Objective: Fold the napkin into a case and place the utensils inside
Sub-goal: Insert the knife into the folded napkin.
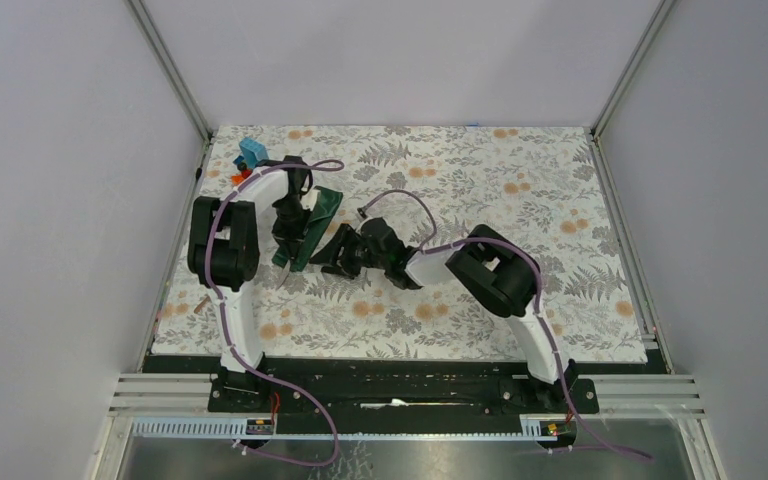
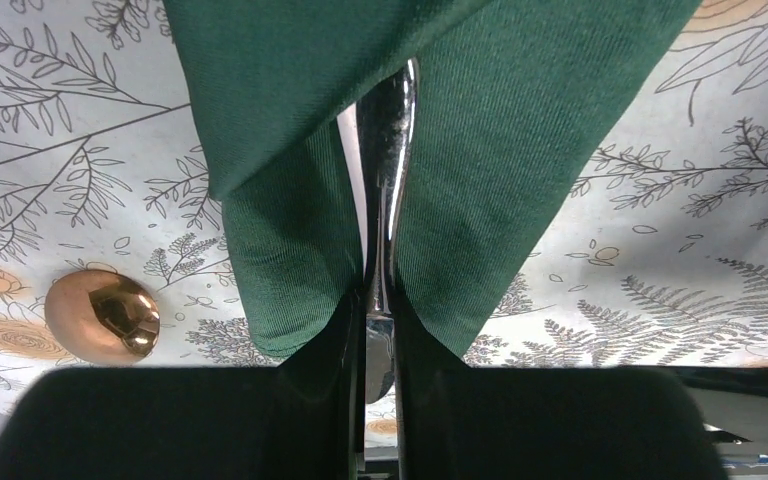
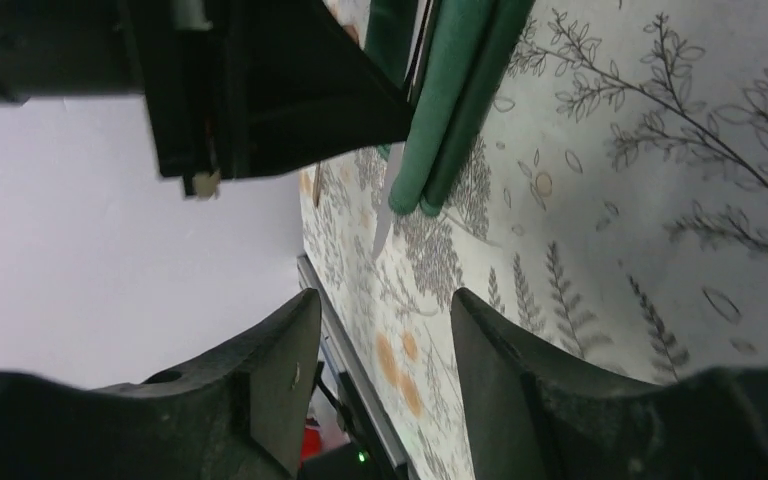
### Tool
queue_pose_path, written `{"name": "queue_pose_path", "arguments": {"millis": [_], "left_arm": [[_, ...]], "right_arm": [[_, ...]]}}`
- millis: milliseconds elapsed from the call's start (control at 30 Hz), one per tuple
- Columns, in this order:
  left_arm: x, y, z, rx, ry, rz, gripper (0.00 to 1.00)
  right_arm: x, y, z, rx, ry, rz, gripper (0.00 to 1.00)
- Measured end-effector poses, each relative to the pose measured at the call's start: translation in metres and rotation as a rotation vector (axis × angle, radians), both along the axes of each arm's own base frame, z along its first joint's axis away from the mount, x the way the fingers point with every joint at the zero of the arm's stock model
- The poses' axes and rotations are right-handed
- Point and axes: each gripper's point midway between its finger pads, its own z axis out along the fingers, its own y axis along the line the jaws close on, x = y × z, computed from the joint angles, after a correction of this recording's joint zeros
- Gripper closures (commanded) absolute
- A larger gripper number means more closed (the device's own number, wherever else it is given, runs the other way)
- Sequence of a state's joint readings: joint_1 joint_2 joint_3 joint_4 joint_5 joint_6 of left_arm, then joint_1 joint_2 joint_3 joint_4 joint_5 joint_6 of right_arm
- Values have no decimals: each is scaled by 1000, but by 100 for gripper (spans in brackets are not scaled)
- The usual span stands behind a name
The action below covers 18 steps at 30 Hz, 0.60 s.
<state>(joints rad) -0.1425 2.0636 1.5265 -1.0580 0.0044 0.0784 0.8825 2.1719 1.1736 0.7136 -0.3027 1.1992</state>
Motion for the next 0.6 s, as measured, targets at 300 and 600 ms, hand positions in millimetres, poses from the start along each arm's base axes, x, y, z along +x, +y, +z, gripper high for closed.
{"name": "queue_pose_path", "arguments": {"millis": [300, 600], "left_arm": [[5, -2, 9, -12, -43, 0, 100], [4, -2, 7, -15, -41, 0, 100]], "right_arm": [[11, 28, -33, 9, 69, -57, 59], [27, 43, -33, 21, 69, -85, 56]]}}
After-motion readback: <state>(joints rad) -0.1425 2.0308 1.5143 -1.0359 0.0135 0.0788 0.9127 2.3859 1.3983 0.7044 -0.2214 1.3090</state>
